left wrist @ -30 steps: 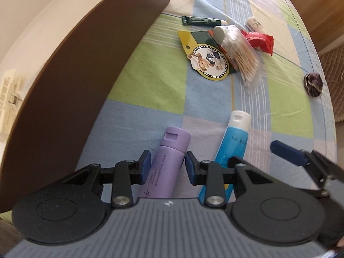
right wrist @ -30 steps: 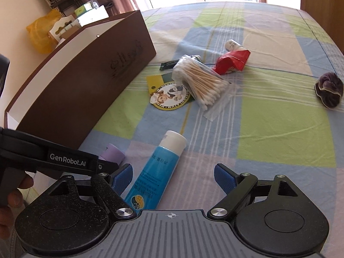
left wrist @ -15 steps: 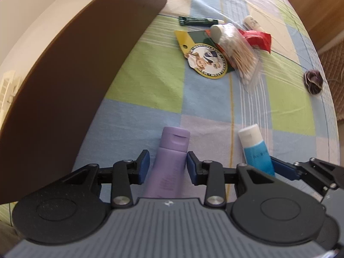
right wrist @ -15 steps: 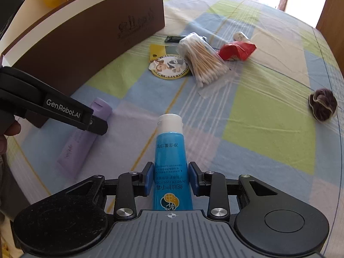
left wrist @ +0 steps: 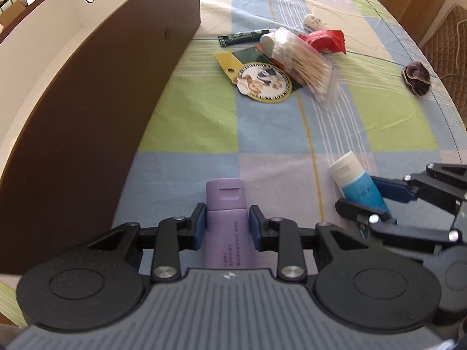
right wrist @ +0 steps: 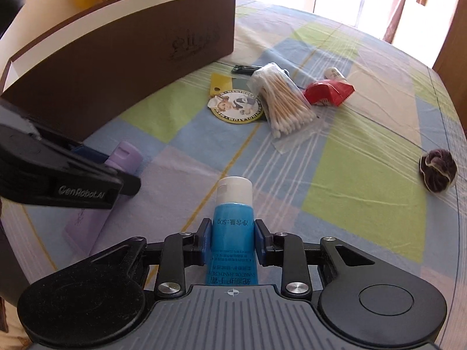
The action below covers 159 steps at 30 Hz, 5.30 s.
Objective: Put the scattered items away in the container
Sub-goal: 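Close the right gripper on the blue tube's cap end, then carry the purple tube in the left gripper into the box while the right gripper carries the blue tube, then open the left gripper to drop the purple tube while the right gripper releases the blue tube, then lift both grippers out of the box and move them over the scattered items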
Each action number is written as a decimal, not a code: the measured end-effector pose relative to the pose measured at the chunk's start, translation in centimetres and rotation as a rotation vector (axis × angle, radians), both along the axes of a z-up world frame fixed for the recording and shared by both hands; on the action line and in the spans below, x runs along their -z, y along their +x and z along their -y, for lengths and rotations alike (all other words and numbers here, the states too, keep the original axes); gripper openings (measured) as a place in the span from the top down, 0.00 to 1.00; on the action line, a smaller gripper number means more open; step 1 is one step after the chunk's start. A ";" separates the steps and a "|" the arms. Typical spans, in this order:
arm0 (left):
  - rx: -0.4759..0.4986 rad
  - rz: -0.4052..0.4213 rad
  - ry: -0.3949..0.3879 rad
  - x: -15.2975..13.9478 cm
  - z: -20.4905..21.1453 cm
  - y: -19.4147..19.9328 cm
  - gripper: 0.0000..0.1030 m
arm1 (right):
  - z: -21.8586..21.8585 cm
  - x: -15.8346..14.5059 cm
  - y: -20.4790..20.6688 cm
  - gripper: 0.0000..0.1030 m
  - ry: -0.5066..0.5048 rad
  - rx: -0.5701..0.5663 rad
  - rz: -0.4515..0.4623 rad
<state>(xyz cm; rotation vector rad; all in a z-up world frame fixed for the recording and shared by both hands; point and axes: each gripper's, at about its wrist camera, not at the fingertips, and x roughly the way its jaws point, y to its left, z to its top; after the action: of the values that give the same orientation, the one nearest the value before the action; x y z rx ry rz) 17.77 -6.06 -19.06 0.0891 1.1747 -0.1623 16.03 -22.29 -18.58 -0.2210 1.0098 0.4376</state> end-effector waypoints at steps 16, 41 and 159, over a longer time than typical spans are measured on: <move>-0.030 0.315 -0.117 -11.9 -4.1 -2.0 0.75 | 3.5 -8.1 1.0 0.69 0.318 0.180 0.065; -0.115 0.427 -0.015 -19.7 -16.1 2.2 0.75 | -10.8 -18.9 8.4 0.69 0.557 -0.083 0.177; -0.138 0.083 0.170 -10.8 -18.5 7.1 0.05 | -17.8 -11.8 11.6 0.03 0.153 -0.247 0.021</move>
<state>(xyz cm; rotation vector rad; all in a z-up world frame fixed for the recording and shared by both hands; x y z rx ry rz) 24.82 12.39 -8.28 0.1621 1.1065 0.0625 27.63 -4.46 -6.76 -0.2131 0.9269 0.7335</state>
